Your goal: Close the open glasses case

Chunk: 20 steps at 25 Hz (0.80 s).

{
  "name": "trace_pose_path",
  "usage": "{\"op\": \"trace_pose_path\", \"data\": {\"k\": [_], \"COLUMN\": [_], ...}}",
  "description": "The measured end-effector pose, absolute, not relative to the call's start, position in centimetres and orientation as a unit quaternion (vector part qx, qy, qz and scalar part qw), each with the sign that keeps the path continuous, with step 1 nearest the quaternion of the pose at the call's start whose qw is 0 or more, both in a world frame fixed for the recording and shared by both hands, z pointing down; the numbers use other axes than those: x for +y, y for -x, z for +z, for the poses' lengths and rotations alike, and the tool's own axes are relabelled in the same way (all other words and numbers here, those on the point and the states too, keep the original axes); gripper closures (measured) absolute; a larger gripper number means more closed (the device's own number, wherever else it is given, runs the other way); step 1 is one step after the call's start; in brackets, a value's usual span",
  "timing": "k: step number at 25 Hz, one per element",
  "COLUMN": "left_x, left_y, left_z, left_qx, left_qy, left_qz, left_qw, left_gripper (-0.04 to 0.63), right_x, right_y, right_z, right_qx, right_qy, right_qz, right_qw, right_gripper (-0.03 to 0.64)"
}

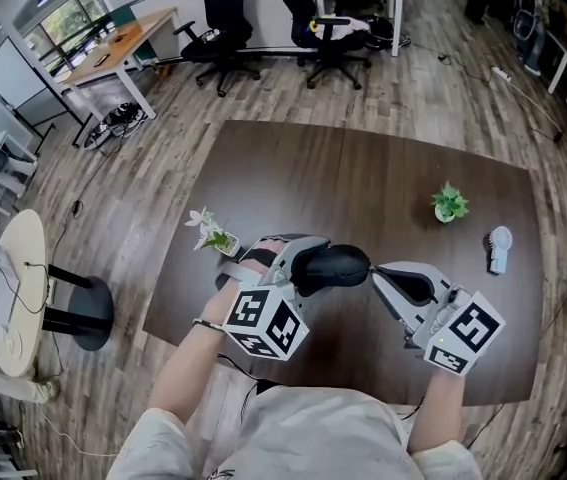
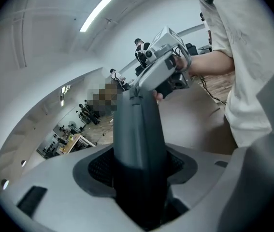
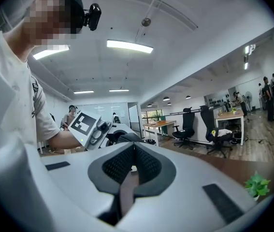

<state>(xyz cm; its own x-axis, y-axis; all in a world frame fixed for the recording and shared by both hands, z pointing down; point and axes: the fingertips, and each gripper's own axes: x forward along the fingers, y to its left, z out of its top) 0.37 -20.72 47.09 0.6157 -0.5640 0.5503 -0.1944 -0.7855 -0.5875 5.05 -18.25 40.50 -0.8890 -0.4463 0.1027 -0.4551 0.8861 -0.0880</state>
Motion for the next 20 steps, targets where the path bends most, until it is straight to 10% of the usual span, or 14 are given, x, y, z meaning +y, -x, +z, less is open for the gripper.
{"op": "trace_pose_path", "data": {"k": [20], "left_x": [-22.1], "left_y": [0.0], "left_z": [48.9], "left_qx": [0.239], "left_qy": [0.841], "left_qz": [-0.427], "left_qw": [0.232], "left_gripper": [0.337], "right_x": [-18.0], "right_y": [-2.5], "right_z": [41.3], "right_qx": [-0.972], "right_qy": [-0.223], "right_qz": [0.044], "right_qw": [0.064], "right_gripper": [0.612]}}
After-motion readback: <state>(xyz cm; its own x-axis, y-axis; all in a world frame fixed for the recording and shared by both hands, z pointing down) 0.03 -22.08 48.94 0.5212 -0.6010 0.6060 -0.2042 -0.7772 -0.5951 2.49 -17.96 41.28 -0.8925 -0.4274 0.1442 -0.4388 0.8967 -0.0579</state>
